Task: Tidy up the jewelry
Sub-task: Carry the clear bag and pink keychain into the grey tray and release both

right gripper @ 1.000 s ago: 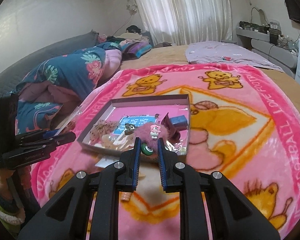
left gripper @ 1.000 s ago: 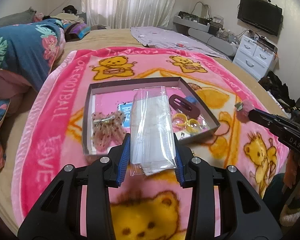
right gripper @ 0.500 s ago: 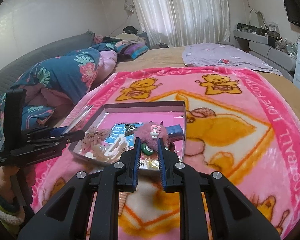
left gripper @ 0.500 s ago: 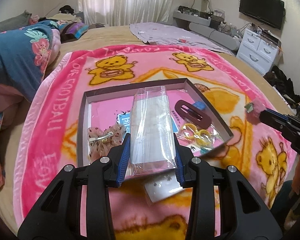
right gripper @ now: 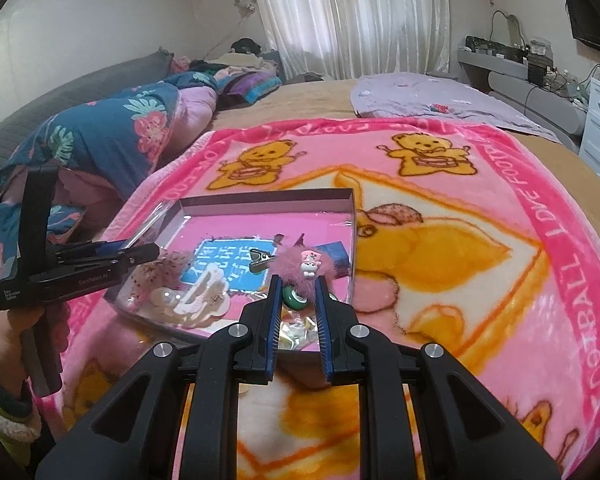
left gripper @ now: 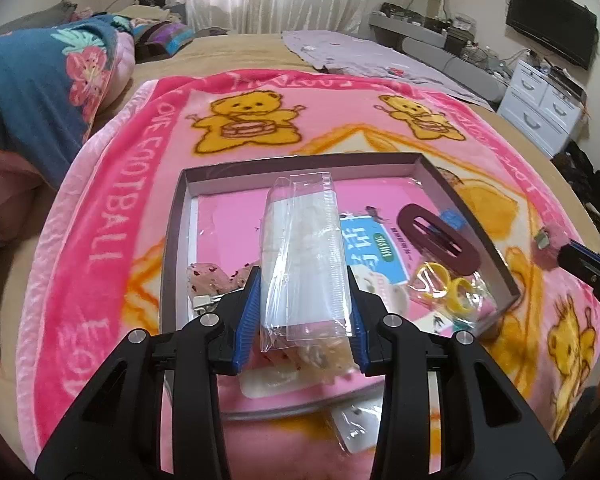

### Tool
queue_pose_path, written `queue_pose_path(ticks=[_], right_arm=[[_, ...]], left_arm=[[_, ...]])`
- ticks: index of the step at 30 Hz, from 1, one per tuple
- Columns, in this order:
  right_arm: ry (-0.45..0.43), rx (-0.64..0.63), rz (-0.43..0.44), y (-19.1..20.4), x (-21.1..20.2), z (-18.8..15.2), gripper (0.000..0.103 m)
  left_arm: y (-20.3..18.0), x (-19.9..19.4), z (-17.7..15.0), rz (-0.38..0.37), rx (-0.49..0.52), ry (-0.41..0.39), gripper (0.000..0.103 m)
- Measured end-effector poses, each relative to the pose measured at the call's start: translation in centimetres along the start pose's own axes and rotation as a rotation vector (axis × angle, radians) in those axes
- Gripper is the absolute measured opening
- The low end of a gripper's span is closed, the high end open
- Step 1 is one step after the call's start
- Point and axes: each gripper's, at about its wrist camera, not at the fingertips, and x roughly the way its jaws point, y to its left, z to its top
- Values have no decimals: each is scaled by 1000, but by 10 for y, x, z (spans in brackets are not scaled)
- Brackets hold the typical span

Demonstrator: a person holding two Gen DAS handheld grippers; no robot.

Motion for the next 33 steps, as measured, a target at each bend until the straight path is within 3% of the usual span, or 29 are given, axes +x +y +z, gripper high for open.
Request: queue_pose_path(ticks=[11,28,31,33], right_arm=[[50,-12,-42,-3,26,2,15],[116,-31,5,11,51,-18,17],[106,-27,8,11,45,-19,22],[97,-20,10,10,40,-19,30]], left_arm=[[8,15,-2,16,-15,13,31],[0,4,-7,3,-7,16,35],[-3,0,-8,-3,-4,14,35],[-4,-3,-9,-5,-3,9,35]])
